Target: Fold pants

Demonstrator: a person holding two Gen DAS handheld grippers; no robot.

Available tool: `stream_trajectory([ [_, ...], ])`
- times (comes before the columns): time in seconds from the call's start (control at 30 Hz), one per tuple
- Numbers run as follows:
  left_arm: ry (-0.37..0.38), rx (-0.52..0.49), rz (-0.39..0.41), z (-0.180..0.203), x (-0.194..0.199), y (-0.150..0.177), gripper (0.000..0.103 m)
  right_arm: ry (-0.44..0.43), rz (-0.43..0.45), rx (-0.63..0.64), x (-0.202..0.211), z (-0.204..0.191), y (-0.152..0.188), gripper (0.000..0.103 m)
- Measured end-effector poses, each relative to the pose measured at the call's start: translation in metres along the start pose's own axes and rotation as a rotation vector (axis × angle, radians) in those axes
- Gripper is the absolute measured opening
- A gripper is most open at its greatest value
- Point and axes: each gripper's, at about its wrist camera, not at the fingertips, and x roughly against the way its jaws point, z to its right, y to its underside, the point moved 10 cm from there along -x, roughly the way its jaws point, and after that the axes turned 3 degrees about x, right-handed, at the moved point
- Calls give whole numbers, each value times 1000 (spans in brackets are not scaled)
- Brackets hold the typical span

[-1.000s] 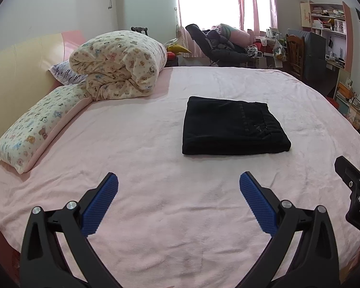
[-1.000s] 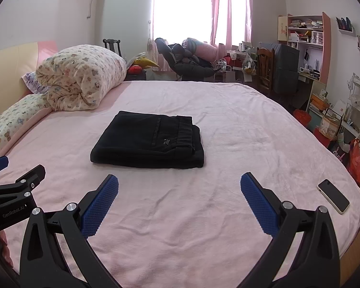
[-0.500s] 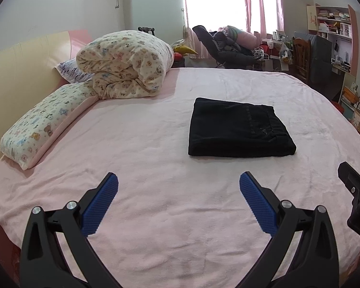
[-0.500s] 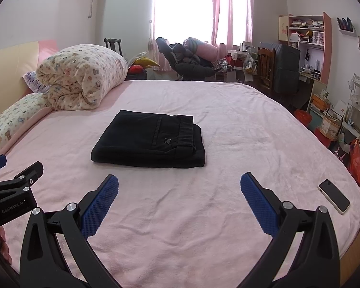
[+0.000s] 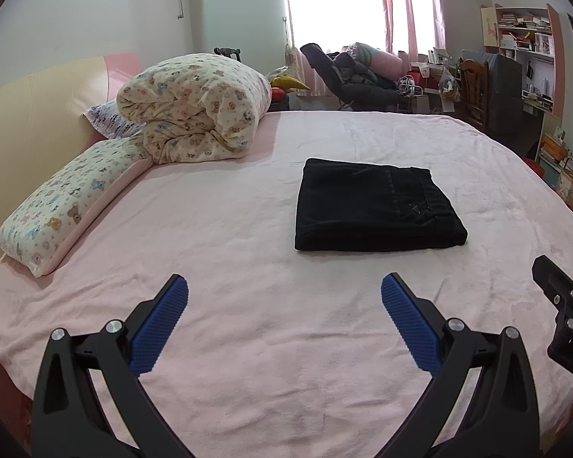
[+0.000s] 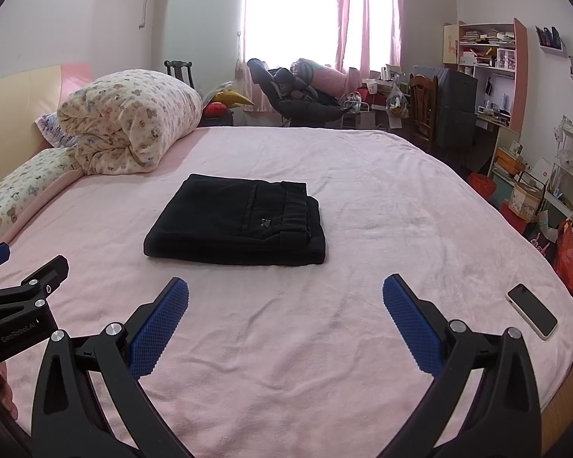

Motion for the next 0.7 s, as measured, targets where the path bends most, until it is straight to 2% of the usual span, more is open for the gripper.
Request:
stream_trajectory([
  [0.7,13,-15,-9,6,0,5,101,-4,-2,5,-1,-1,0,102],
])
